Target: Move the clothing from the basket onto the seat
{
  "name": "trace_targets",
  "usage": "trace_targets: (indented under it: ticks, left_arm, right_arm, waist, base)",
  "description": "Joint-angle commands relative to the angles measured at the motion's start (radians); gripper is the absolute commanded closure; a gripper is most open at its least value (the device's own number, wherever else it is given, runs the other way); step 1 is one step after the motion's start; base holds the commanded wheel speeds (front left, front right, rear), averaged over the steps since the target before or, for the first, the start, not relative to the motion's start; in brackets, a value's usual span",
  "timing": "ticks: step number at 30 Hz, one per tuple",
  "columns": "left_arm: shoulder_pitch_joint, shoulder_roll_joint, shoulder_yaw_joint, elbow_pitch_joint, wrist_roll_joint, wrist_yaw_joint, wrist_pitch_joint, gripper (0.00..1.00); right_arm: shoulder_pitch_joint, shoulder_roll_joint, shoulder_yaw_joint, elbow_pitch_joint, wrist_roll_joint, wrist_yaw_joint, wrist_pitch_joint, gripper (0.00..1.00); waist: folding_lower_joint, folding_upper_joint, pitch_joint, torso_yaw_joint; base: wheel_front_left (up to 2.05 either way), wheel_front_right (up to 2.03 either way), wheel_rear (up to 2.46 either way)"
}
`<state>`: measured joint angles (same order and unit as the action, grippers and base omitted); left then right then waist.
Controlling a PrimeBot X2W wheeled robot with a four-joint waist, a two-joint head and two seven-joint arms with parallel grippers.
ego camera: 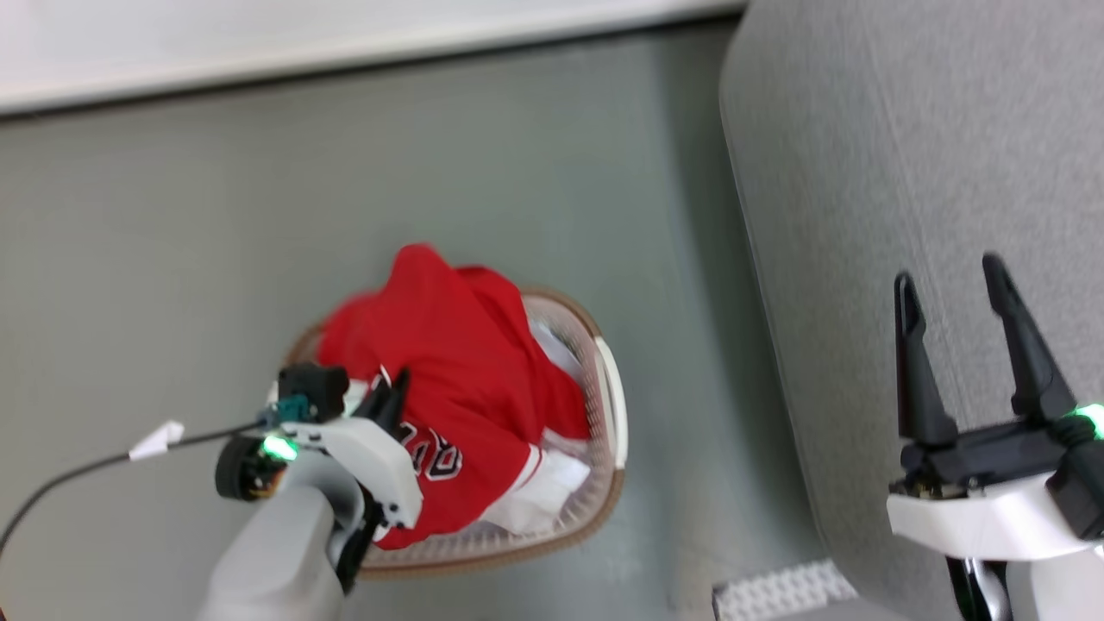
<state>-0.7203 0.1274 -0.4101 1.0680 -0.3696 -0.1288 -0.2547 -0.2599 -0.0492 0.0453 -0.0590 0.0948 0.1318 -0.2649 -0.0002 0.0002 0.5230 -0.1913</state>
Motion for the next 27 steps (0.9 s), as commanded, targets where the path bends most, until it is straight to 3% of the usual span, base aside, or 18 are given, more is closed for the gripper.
trace_targets:
  ticks: [1,10,27]
  left_arm:
    - [0.042,-0.002,-0.001,-0.035,-0.022,-0.001,-0.003,1.00]
    - [0.207,0.018,0.006,-0.283,-0.083,0.011,0.013,1.00]
    - [0.551,0.147,0.085,-0.871,-0.139,0.176,0.141,1.00]
  right_arm:
    - [0.026,-0.002,-0.006,0.014,-0.013,-0.002,0.001,0.00]
    - [0.108,-0.002,-0.031,0.068,-0.030,-0.002,0.001,0.00]
    - [0.209,-0.002,-0.047,0.128,-0.055,-0.002,0.001,0.00]
  waist:
    - [0.0002,-0.0002,-0.107,0.053]
    - [0.0002,-0.0002,-0.260,0.101]
    - [0.0002,-0.0002,-0.428,0.119]
  base:
    - [0.00,0.00,0.00]
    - [0.00,0.00,0.00]
    - [0.00,0.00,0.00]
